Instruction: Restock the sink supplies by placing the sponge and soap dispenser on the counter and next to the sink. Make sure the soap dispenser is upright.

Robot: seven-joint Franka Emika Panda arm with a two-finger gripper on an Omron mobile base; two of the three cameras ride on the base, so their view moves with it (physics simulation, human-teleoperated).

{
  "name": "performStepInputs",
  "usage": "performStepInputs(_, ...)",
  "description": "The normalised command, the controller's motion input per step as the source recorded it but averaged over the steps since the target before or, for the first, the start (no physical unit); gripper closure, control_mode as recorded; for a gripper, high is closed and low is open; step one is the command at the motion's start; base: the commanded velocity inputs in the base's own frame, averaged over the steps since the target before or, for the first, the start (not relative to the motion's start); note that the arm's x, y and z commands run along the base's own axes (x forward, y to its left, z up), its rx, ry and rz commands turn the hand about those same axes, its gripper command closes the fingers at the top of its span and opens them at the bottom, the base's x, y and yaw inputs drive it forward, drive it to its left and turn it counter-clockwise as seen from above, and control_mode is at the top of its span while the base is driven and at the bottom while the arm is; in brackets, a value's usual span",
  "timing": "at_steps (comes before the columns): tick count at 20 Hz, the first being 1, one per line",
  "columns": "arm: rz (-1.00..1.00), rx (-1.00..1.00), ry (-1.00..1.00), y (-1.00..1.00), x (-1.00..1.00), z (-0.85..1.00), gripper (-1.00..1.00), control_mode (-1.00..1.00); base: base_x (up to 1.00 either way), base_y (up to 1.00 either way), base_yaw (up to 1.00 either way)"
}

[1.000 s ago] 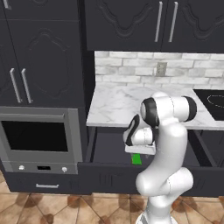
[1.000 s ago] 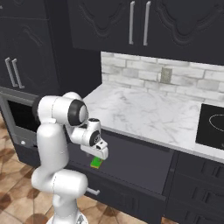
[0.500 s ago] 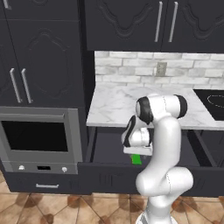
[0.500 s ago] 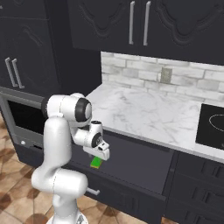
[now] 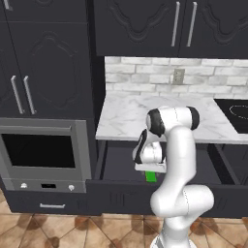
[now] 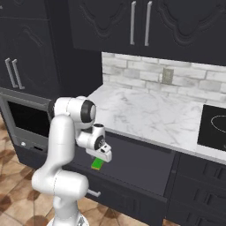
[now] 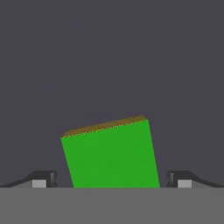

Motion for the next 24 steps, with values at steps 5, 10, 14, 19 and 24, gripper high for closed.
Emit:
performStepInputs(5, 0.0, 0.0, 0.0, 0.0, 0.23, -0.34, -1.0, -1.0, 0.0, 0.0, 0.0)
performStepInputs(10, 0.0, 0.0, 0.0, 0.0, 0.02, -0.31, -1.0, -1.0, 0.0, 0.0, 0.0)
performStepInputs(14, 0.0, 0.0, 0.0, 0.0, -0.08, -0.29, -1.0, -1.0, 0.0, 0.0, 0.0)
performStepInputs(19, 0.0, 0.0, 0.0, 0.0, -0.31, -0.41, 1.0, -1.0, 0.0, 0.0, 0.0)
performStepInputs(24, 0.0, 0.0, 0.0, 0.0, -0.22, -0.32, 1.0, -1.0, 0.0, 0.0, 0.0)
